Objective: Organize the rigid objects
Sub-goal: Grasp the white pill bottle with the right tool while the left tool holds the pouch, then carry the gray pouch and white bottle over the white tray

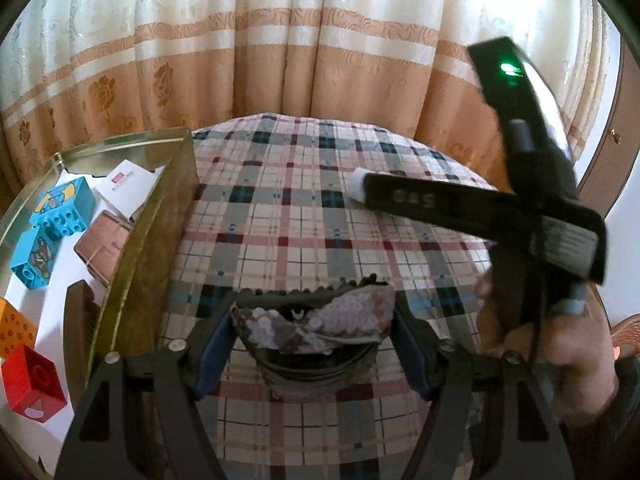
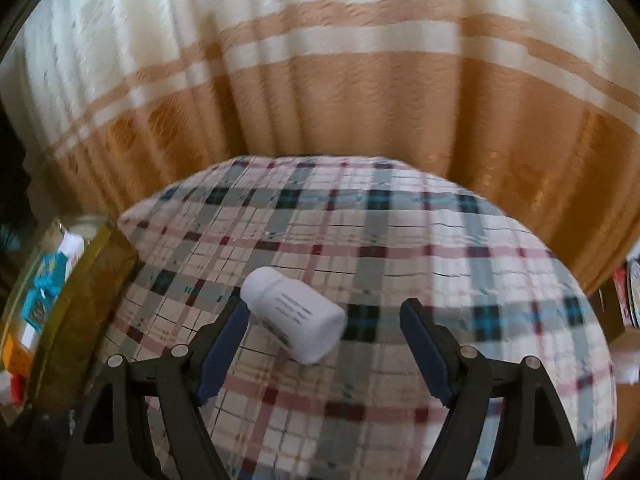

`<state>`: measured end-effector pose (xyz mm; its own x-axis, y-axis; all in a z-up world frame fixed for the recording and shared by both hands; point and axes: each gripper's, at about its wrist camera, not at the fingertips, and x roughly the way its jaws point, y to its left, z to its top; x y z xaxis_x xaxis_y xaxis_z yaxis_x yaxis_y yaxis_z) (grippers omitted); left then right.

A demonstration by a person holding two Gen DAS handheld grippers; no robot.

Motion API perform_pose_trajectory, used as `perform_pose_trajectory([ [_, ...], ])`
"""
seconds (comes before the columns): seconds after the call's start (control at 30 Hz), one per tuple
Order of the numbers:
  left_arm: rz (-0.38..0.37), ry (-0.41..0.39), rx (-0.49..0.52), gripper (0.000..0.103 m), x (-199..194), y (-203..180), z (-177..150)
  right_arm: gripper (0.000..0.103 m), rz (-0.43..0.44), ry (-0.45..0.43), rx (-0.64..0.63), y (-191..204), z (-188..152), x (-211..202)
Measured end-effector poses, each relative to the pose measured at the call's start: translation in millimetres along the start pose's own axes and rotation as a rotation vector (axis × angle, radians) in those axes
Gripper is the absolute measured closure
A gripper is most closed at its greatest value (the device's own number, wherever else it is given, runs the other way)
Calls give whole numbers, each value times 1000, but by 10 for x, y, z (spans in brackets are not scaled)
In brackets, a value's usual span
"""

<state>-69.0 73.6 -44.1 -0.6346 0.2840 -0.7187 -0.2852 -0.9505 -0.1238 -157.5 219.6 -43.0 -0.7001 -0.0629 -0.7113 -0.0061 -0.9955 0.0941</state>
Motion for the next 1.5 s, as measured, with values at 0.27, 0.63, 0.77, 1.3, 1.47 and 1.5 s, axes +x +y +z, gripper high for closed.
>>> perform_pose_trajectory([
  [0.27, 19, 40, -6, 31, 85, 4, -10, 55, 25, 71, -52, 114, 7, 199],
  [0.63, 31, 74, 6, 31, 159, -17, -17, 55, -47, 42, 104, -134, -284, -141],
  [0.77, 36, 78, 10, 31, 165, -25, -25, 55, -95, 22, 194, -226, -502, -371],
  [1.3, 76, 92, 52, 30, 200, -89, -31, 55, -120, -16, 325, -342, -785, -636],
  [1.47, 76, 92, 50, 30, 202, -90, -31, 55, -119, -16, 325, -345, -788, -636],
  [1.5, 76, 92, 50, 30, 203, -92, -32, 55, -119, -16, 325, -345, -787, -635],
])
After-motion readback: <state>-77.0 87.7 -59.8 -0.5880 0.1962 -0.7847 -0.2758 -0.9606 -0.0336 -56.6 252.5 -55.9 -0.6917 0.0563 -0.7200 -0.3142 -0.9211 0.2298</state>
